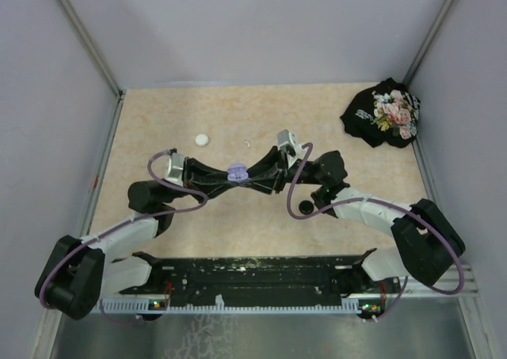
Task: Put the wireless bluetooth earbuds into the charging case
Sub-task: Pick up the earbud from the center of the board.
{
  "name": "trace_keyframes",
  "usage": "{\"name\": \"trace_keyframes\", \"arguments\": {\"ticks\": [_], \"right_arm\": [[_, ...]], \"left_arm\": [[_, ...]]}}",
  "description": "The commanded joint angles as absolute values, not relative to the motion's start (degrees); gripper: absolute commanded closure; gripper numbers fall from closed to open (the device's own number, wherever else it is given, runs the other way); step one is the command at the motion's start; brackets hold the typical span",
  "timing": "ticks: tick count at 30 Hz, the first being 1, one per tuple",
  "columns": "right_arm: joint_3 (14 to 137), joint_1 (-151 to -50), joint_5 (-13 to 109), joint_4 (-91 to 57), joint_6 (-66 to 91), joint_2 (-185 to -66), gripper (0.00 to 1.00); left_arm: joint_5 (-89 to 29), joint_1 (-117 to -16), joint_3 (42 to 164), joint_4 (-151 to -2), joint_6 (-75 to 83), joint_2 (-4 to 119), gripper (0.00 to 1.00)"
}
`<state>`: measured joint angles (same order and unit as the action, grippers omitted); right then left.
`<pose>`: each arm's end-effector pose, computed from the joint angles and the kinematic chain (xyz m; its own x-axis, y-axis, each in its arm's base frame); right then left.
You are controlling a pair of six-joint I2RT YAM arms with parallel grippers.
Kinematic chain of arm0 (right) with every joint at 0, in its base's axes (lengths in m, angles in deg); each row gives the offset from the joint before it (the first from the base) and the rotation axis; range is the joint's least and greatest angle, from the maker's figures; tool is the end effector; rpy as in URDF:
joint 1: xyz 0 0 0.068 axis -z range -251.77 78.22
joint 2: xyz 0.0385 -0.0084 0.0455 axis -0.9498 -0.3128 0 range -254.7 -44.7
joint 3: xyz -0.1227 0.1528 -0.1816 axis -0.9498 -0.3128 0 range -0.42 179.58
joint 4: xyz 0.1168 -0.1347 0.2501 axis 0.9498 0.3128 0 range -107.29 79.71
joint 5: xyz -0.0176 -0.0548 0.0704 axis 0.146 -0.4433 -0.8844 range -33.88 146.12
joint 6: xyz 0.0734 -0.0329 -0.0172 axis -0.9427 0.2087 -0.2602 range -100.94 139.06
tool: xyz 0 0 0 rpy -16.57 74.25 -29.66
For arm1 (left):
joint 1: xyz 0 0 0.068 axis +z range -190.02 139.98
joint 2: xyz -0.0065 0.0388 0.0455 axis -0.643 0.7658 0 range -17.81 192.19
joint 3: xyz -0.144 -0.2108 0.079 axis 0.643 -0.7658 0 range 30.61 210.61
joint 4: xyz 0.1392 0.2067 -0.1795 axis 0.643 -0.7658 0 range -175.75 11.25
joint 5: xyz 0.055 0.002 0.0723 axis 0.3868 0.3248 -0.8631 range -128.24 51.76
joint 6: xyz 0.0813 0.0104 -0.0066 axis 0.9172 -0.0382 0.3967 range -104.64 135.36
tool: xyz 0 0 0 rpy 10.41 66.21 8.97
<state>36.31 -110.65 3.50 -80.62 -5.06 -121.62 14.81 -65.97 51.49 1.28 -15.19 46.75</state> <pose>0.2229 0.2530 0.2677 -0.1091 0.2307 -0.9669 -0.9920 -0.0879 0.0909 0.2059 -0.1638 0.2569 0.0312 -0.3550 -0.9343 0.9958 0.0910 -0.0013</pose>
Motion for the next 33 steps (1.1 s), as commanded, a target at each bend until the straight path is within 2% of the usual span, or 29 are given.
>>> {"name": "trace_keyframes", "arguments": {"ticks": [1,6,7,9,14,17,25,33], "right_arm": [[37.16,-111.5,2.17,-85.86,-6.74,-122.34,0.73],[37.05,-111.5,2.14,-85.96,-6.54,-122.26,0.89],[36.97,-111.5,2.15,-85.88,-6.31,-122.26,0.93],[36.63,-111.5,2.23,-85.74,-5.84,-122.06,1.0],[35.23,-110.9,3.39,-86.0,-4.73,-120.73,1.0],[34.02,-109.99,4.65,-86.82,-4.5,-119.87,1.0],[30.6,-107.55,8.27,-86.19,-2.14,-117.16,1.0],[25.83,-106.29,13.3,-81.39,3.85,-114.15,1.0]], "left_arm": [[14.48,-66.89,53.03,5.72,-16.46,47.41,1.0],[14.53,-67.0,52.92,5.32,-16.12,47.27,1.0],[14.48,-67.0,52.84,4.82,-15.72,47.06,0.97],[14.23,-67.0,52.72,2.44,-14.31,46.12,0.86],[11.36,-67.0,52.75,-14.27,-6.06,40.34,0.6],[7.12,-67.0,53.04,-26.35,-1.0,35.54,0.48],[-9.09,-66.99,57.92,-57.6,6.79,26.09,0.39],[-34.29,-66.85,67.05,-83.63,3.09,28.21,0.31]]}}
